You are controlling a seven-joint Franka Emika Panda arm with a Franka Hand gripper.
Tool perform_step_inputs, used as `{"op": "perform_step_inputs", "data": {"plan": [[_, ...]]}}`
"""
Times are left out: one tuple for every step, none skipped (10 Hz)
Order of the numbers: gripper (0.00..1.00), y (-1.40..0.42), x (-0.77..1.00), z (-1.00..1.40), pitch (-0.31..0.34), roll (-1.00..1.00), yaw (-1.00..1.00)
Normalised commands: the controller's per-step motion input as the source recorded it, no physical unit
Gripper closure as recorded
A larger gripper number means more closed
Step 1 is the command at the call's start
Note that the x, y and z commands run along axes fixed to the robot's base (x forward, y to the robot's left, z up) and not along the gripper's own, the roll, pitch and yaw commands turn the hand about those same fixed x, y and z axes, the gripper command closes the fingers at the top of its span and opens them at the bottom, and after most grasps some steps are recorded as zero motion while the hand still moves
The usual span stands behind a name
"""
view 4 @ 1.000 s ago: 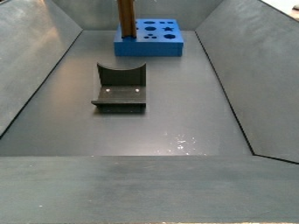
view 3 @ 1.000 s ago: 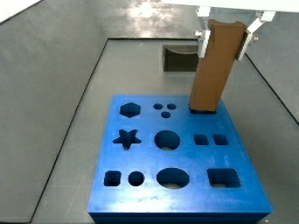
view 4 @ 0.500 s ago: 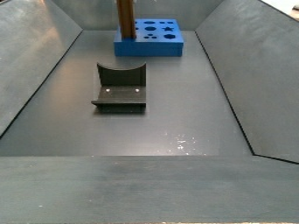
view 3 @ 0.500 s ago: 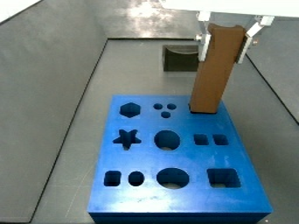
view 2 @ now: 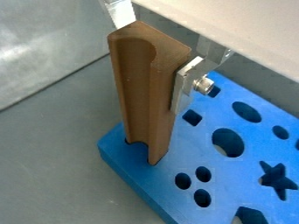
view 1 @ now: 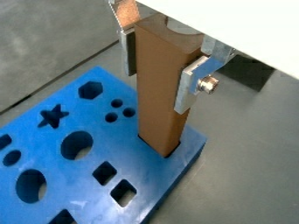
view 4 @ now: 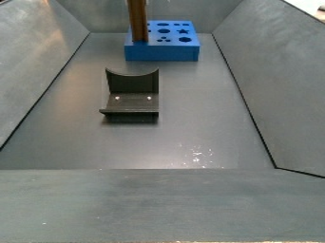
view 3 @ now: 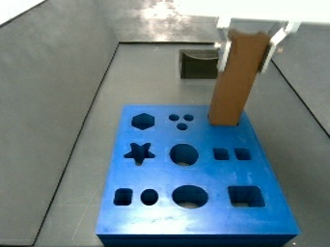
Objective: Pick up the arch object. Move up. Place the arch object on the fixture. Regrasp the arch object. Rotate the arch object. Move to above the board. Insert the arch object.
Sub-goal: Insert the arch object.
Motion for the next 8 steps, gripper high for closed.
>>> {"op": "perform_step_inputs", "data": {"plan": [[1.00, -0.13, -0.07, -0.25, -0.029, 0.00, 0.09], [1.00, -0.11, -0.01, -0.30, -0.043, 0.00, 0.07], [1.00, -0.08, -0.08, -0.43, -0.081, 0.02, 0.00], [1.00, -0.05, -0.06, -0.53, -0.080, 0.05, 0.00], [1.00, -0.05, -0.01, -0.62, -0.069, 0.07, 0.00], [1.00, -0.05, 0.00, -0.65, -0.049, 0.08, 0.00], [1.00, 0.00, -0.06, 0.00, -0.057, 0.00, 0.00], [1.00, 0.00, 0.00, 0.00, 0.000, 0.00, 0.00]]}}
